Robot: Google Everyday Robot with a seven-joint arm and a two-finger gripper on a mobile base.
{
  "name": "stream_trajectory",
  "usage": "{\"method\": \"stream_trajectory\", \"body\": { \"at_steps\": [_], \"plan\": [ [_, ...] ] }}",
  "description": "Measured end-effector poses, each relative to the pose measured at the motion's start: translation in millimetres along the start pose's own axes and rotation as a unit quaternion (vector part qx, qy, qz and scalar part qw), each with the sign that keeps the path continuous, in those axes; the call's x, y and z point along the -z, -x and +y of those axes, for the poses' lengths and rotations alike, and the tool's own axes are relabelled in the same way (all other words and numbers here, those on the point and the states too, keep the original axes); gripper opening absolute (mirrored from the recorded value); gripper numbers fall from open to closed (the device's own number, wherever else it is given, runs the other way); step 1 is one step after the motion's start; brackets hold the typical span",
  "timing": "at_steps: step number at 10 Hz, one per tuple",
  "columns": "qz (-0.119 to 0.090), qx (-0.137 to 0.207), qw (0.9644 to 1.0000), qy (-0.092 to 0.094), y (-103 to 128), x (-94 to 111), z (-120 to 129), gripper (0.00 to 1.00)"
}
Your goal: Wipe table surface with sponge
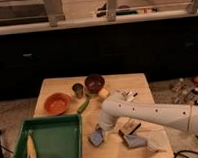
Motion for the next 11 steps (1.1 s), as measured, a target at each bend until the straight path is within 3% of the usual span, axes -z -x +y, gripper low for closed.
{"method": "stream_trajectory", "body": {
  "at_steps": [3, 5, 7, 9, 11],
  "plan": [
    [-0.020, 0.032, 0.9992, 0.008, 29.1, -4.1, 18.9, 0.00],
    [-0.019, 0.038, 0.9990, 0.015, 37.5, -2.7, 35.8, 0.00],
    [-0.013, 0.022, 0.9995, 0.019, 26.1, 2.3, 53.4, 0.00],
    [-0.002, -0.006, 0.9997, 0.023, 0.5, 7.5, 71.2, 0.00],
    [0.006, -0.028, 0.9994, 0.020, -18.9, 7.5, 70.8, 0.00]
  ]
}}
